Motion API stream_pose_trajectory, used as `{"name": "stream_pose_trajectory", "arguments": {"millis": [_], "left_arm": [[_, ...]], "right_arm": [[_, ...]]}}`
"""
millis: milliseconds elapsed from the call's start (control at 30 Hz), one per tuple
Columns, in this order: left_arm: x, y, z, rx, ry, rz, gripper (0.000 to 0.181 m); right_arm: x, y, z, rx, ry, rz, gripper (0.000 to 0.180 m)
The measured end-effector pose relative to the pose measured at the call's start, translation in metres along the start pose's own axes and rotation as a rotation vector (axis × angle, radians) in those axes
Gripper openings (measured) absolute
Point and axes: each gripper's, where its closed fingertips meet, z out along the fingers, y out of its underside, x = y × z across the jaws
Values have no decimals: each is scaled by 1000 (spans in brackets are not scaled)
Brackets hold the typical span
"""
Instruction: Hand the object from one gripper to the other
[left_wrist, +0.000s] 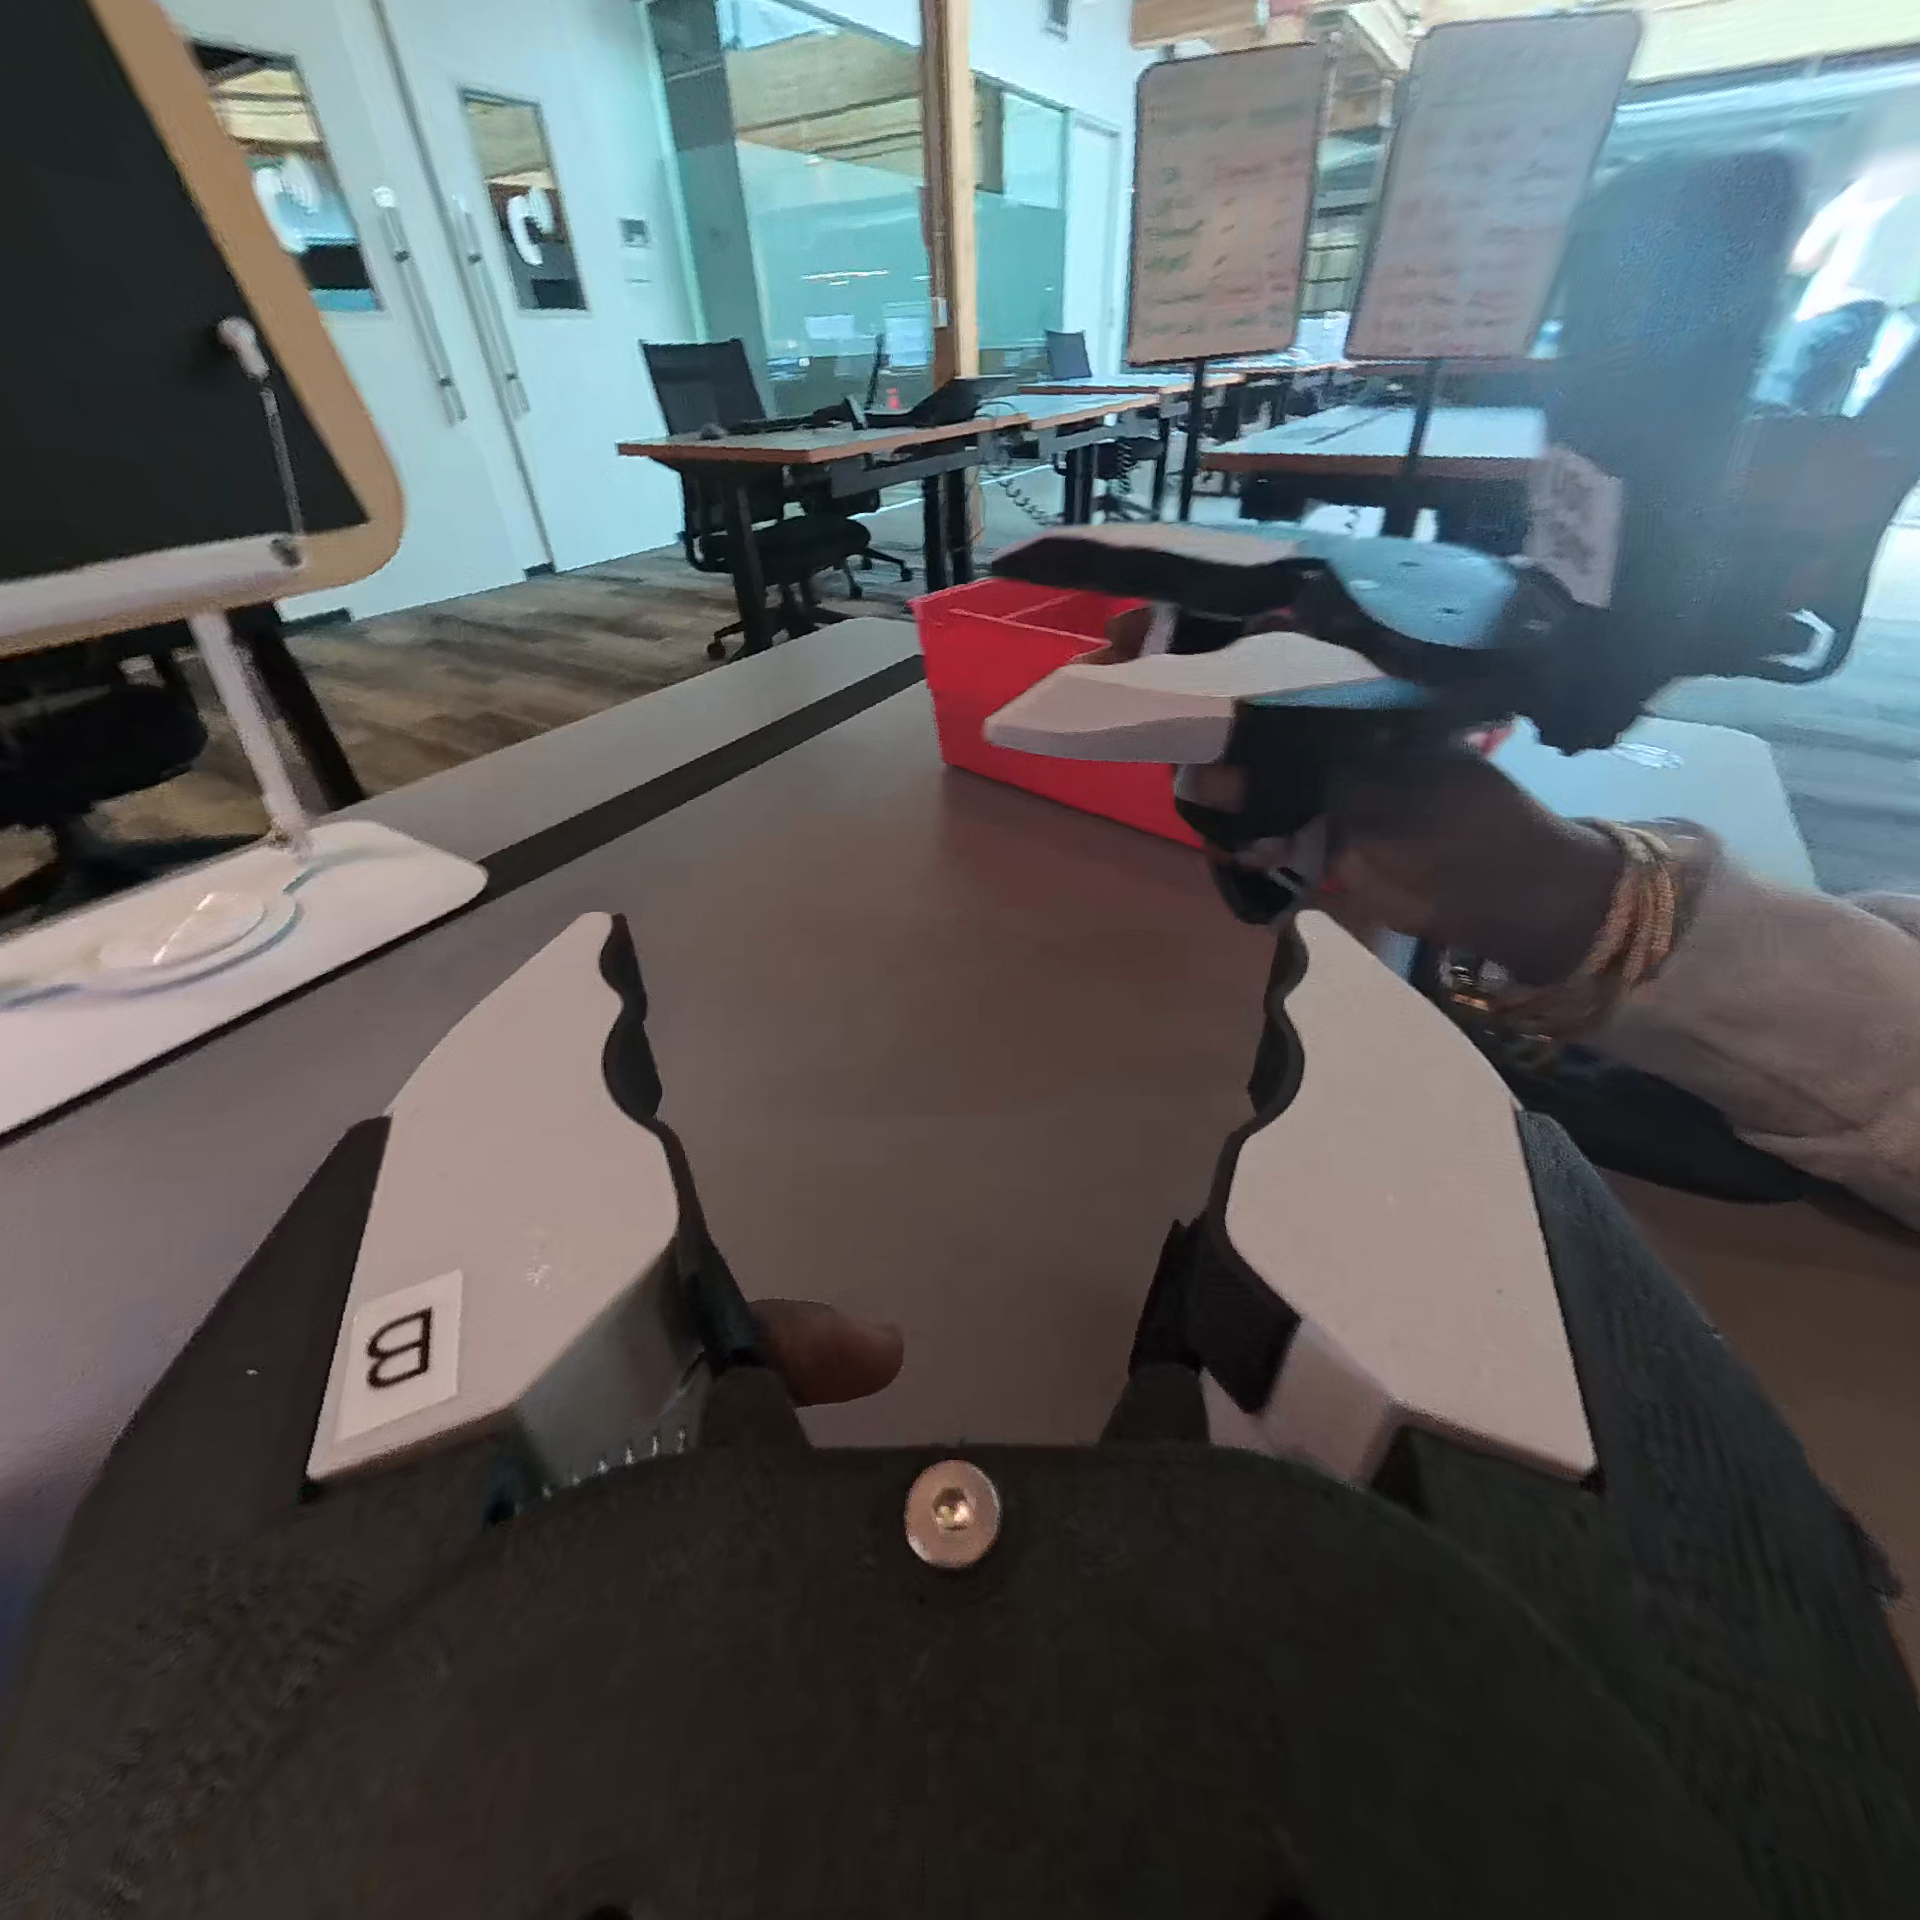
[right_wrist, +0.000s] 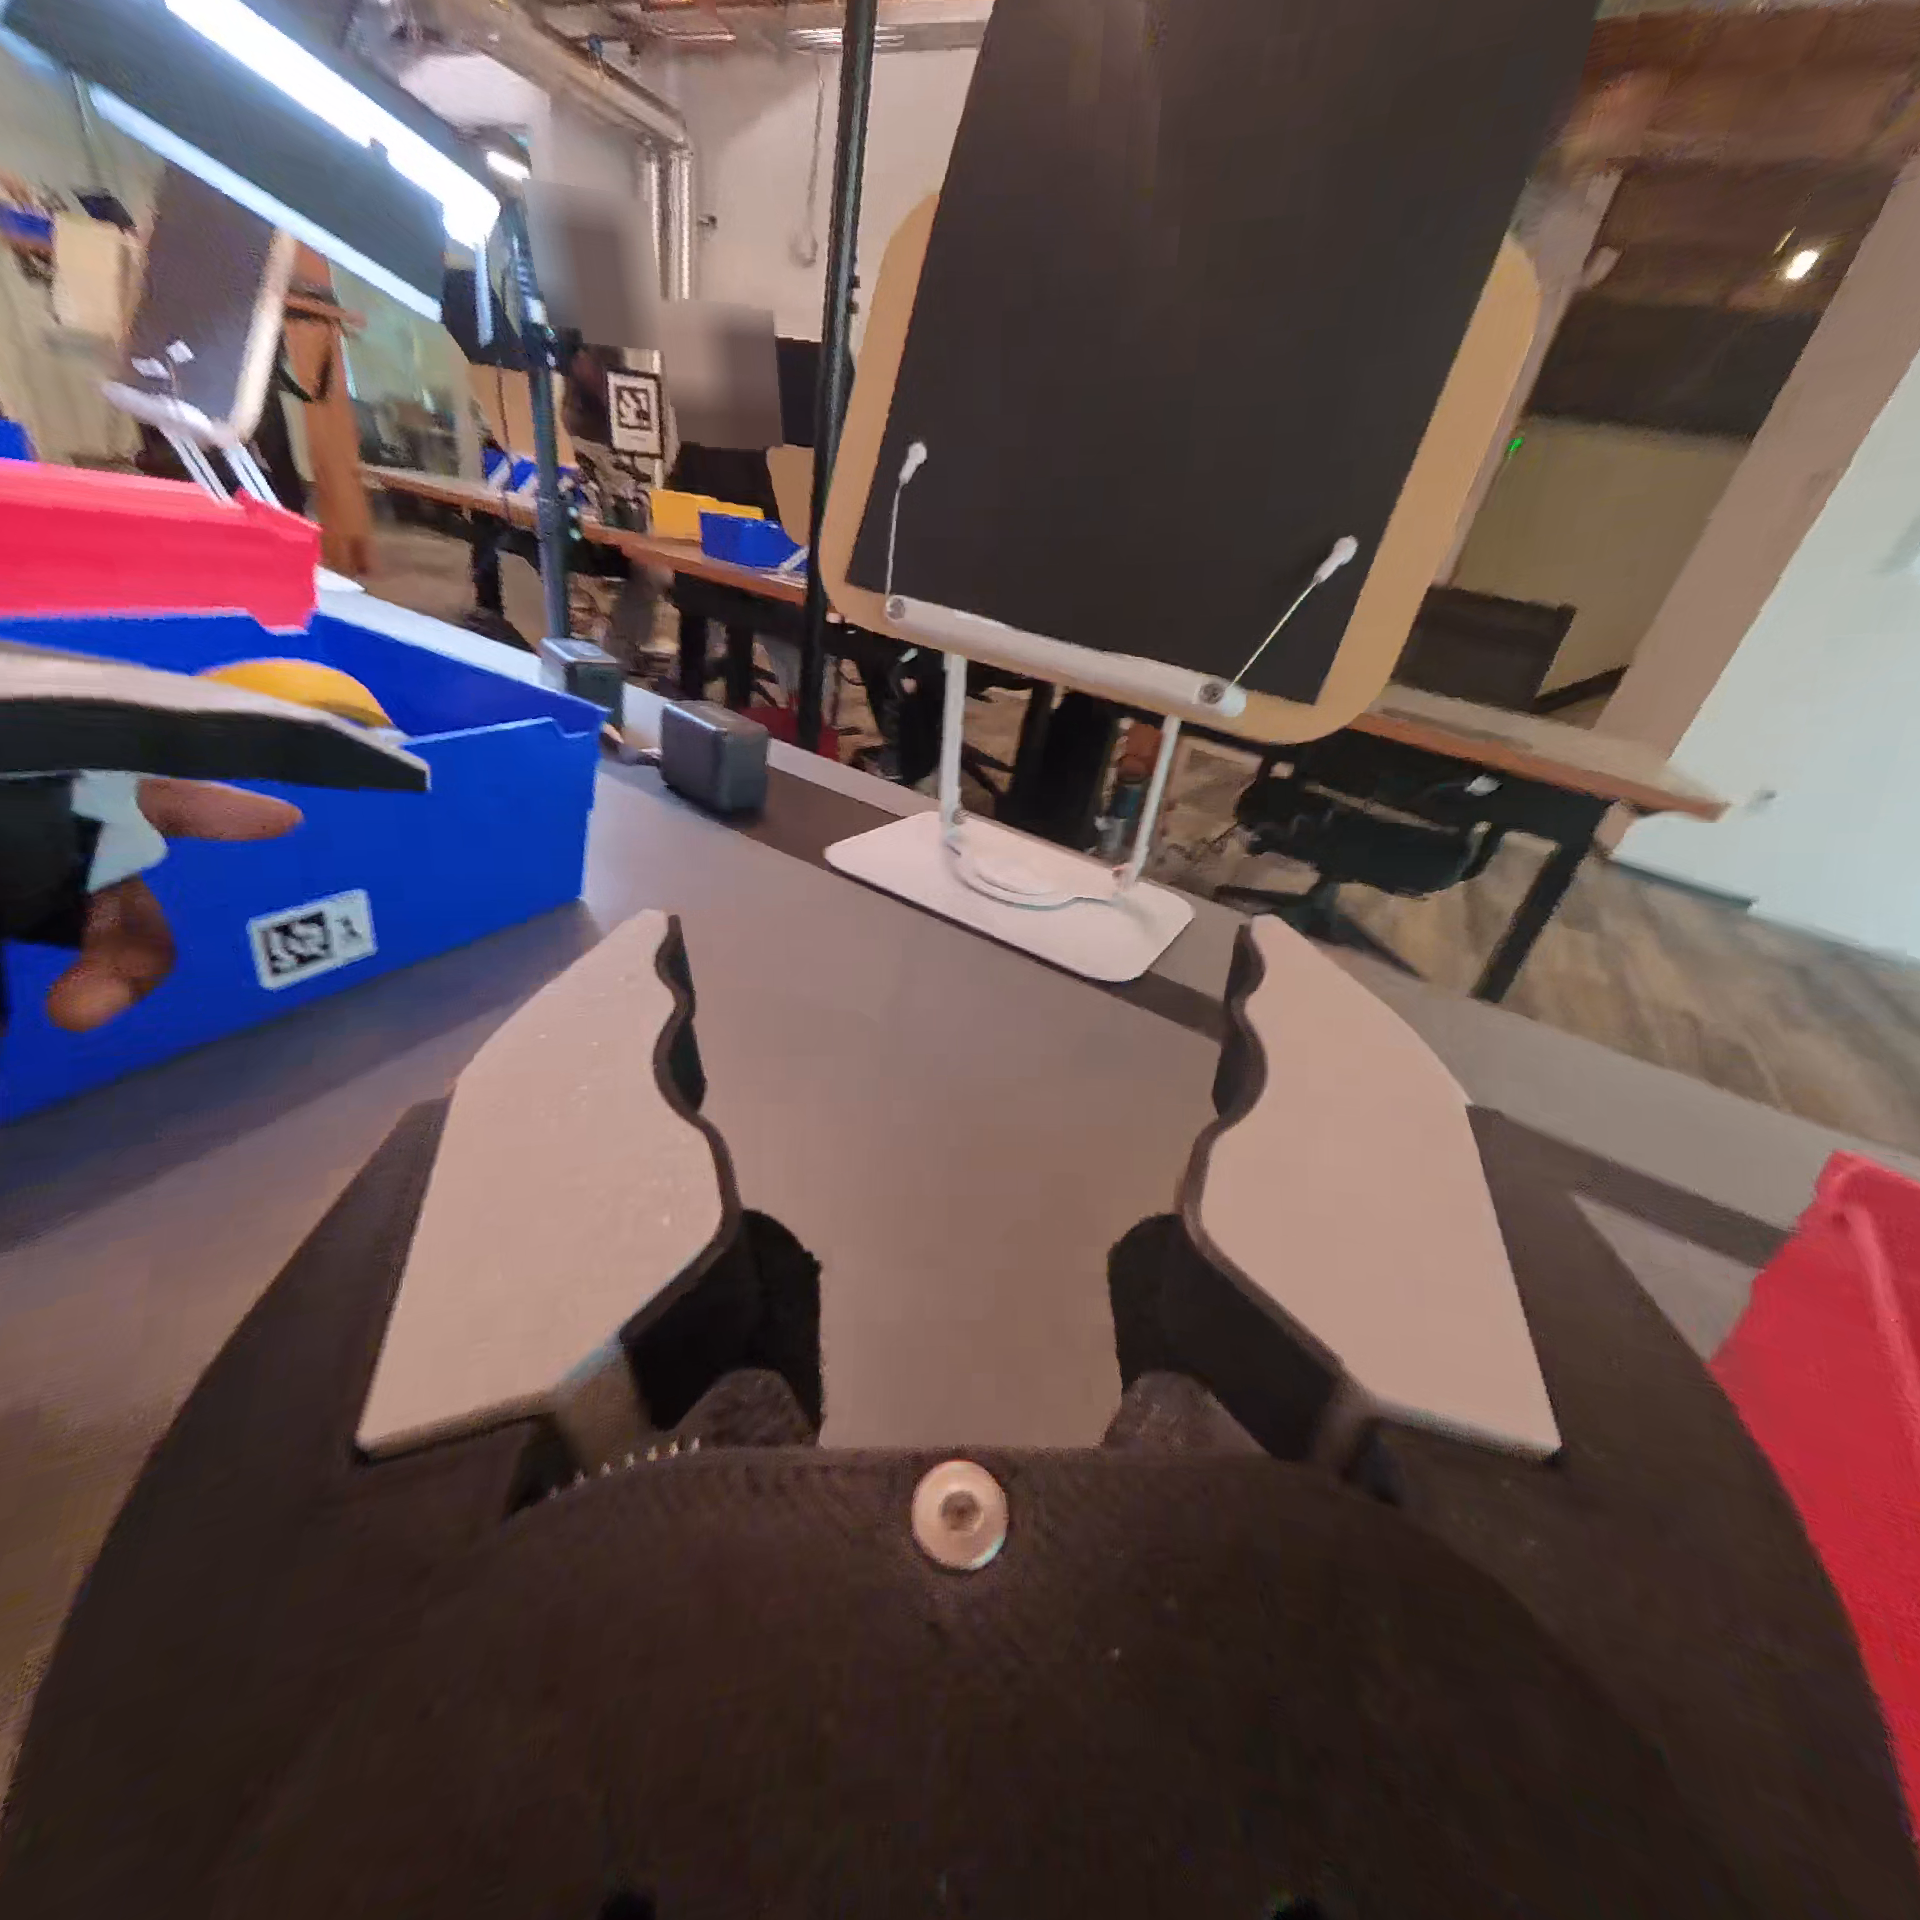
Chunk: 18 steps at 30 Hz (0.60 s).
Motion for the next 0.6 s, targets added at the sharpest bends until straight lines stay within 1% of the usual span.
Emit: {"name": "stream_pose_trajectory", "arguments": {"millis": [100,133,200,267,333,367,433,467,533,600], "left_arm": [[22,-21,-18,16,86,2,100],[23,-30,-28,25,90,9,95],[10,-42,-52,-2,38,43,87],[-20,-45,-77,-97,-52,55,85],[-62,-36,-105,-237,-167,24,83],[-91,-29,-119,-303,-253,5,83],[-150,-11,-148,-434,-450,-51,81],[-174,0,-160,-496,-523,-90,81],[-206,22,-174,-604,-602,-156,77],[-228,42,-182,-702,-658,-173,71]], "right_arm": [[2,8,0,-38,-28,106,101],[4,10,1,-47,-28,114,101],[5,13,1,-62,-24,114,101],[2,12,1,-69,-34,106,100],[-2,12,1,-75,-46,89,96],[-4,13,1,-81,-53,80,93],[-5,16,2,-90,-54,78,93],[-4,17,2,-95,-50,81,93],[-3,19,2,-107,-46,90,93],[-2,20,2,-105,-47,103,93]]}}
